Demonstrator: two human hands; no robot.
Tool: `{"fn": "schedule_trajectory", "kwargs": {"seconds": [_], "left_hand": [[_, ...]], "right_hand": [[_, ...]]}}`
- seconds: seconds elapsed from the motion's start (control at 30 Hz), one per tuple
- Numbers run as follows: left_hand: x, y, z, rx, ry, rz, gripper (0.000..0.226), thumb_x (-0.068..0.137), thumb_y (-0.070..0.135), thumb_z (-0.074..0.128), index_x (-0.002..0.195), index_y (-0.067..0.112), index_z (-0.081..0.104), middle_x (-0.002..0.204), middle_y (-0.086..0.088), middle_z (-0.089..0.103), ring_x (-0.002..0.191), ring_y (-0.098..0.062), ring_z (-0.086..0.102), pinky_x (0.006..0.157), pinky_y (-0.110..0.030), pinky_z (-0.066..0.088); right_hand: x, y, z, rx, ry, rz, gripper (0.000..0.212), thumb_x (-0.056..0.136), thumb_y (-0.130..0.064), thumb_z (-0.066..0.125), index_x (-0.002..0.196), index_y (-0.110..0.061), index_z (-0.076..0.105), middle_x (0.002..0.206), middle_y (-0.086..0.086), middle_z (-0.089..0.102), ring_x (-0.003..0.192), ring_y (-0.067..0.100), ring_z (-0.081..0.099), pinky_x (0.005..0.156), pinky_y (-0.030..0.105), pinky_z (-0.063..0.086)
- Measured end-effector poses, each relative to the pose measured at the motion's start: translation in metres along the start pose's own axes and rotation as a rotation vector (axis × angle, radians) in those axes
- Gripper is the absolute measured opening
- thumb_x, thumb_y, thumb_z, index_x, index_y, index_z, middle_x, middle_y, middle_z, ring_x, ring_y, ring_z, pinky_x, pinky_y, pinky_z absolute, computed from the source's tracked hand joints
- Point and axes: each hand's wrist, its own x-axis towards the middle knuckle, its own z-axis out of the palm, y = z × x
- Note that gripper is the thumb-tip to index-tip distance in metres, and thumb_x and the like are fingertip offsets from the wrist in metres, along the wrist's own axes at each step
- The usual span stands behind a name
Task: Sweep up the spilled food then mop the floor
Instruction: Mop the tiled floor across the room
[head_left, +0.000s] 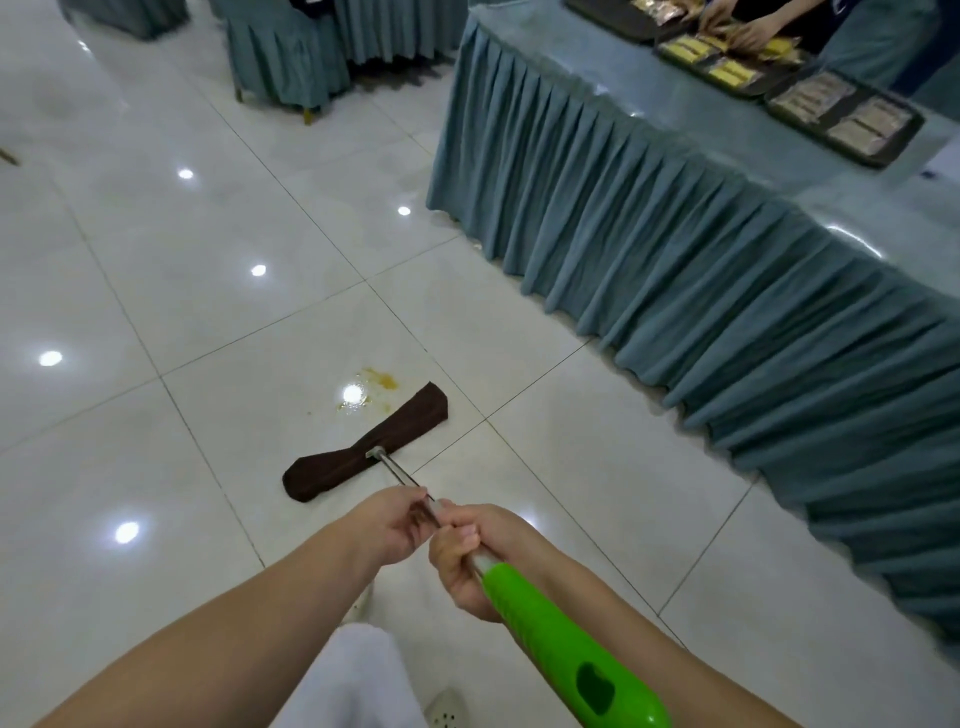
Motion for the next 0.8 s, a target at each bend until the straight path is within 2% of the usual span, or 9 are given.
{"fn": "schedule_trajectory", "kwargs": {"seconds": [0.17, 0.27, 0.33, 0.4, 0.47, 0.53, 0.63, 0.73, 0.8], "left_hand": [[0.016, 0.041, 0.004, -0.039, -0.03, -0.021, 0.023, 0.1, 0.001, 0.038, 0.079, -0.005, 0.047, 0.055, -0.021, 0.061, 0.034, -0.023, 0.061, 0.031, -0.026, 0.047], [0.025, 0.075, 0.013, -0.044, -0.056, -0.042, 0.021, 0.1, -0.001, 0.038, 0.083, -0.008, 0.048, 0.053, -0.022, 0.063, 0.043, -0.028, 0.065, 0.034, -0.03, 0.051], [0.03, 0.101, 0.018, -0.06, -0.072, -0.044, 0.023, 0.1, -0.001, 0.037, 0.082, -0.009, 0.047, 0.069, -0.024, 0.062, 0.059, -0.032, 0.064, 0.057, -0.035, 0.059], [0.038, 0.128, 0.019, -0.051, -0.065, -0.051, 0.022, 0.101, 0.0, 0.037, 0.083, -0.009, 0.047, 0.079, -0.025, 0.056, 0.068, -0.031, 0.057, 0.083, -0.042, 0.053], [0.043, 0.156, 0.016, -0.026, -0.055, -0.072, 0.023, 0.101, 0.001, 0.037, 0.082, -0.009, 0.047, 0.08, -0.024, 0.055, 0.069, -0.03, 0.057, 0.076, -0.043, 0.054], [0.047, 0.184, 0.012, 0.007, -0.048, -0.078, 0.024, 0.101, 0.001, 0.037, 0.081, -0.008, 0.047, 0.077, -0.023, 0.054, 0.072, -0.03, 0.057, 0.065, -0.039, 0.056], [0.055, 0.22, 0.008, 0.034, -0.023, -0.091, 0.021, 0.101, 0.0, 0.037, 0.085, -0.006, 0.05, 0.072, -0.02, 0.052, 0.095, -0.032, 0.056, 0.083, -0.042, 0.048], [0.067, 0.248, 0.005, 0.04, -0.007, -0.11, 0.026, 0.101, 0.001, 0.039, 0.076, -0.005, 0.046, 0.082, -0.02, 0.055, 0.119, -0.032, 0.055, 0.085, -0.043, 0.045], [0.076, 0.261, 0.0, 0.027, 0.003, -0.123, 0.025, 0.1, 0.002, 0.04, 0.077, -0.005, 0.046, 0.093, -0.021, 0.055, 0.118, -0.032, 0.056, 0.083, -0.042, 0.047]], "right_hand": [[0.015, -0.032, 0.029, 0.019, 0.058, -0.002, 0.018, 0.092, 0.003, 0.045, 0.081, -0.007, 0.055, 0.04, 0.003, 0.037, 0.021, 0.008, 0.034, 0.024, 0.011, 0.033], [0.027, -0.061, 0.051, -0.001, 0.078, -0.006, 0.023, 0.076, 0.009, 0.052, 0.089, -0.009, 0.053, 0.042, 0.001, 0.033, 0.023, 0.008, 0.034, 0.023, 0.014, 0.034], [0.037, -0.075, 0.067, -0.003, 0.087, -0.008, 0.031, 0.065, 0.013, 0.057, 0.089, -0.006, 0.053, 0.045, 0.001, 0.032, 0.022, 0.008, 0.034, 0.022, 0.015, 0.034], [0.051, -0.086, 0.084, 0.022, 0.037, -0.011, 0.045, 0.055, 0.022, 0.064, 0.091, -0.004, 0.054, 0.045, 0.002, 0.032, 0.022, 0.009, 0.035, 0.022, 0.016, 0.034], [0.065, -0.095, 0.103, 0.062, -0.009, -0.003, 0.057, 0.045, 0.03, 0.069, 0.09, -0.002, 0.054, 0.046, 0.003, 0.033, 0.022, 0.01, 0.036, 0.022, 0.016, 0.035], [0.079, -0.103, 0.127, 0.076, 0.008, -0.012, 0.045, 0.056, 0.024, 0.063, 0.091, -0.003, 0.052, 0.052, 0.0, 0.033, 0.022, 0.009, 0.035, 0.022, 0.015, 0.034], [0.096, -0.111, 0.161, 0.124, 0.037, -0.065, 0.019, 0.071, 0.01, 0.052, 0.086, -0.001, 0.051, 0.064, -0.006, 0.027, 0.022, 0.007, 0.035, 0.023, 0.014, 0.034], [0.114, -0.118, 0.18, 0.151, 0.023, -0.094, 0.018, 0.072, 0.008, 0.051, 0.087, -0.003, 0.05, 0.057, -0.002, 0.031, 0.022, 0.007, 0.036, 0.023, 0.014, 0.035], [0.125, -0.12, 0.19, 0.171, 0.016, -0.099, 0.022, 0.072, 0.007, 0.051, 0.09, -0.004, 0.049, 0.05, 0.001, 0.034, 0.022, 0.007, 0.036, 0.023, 0.014, 0.034]]}}
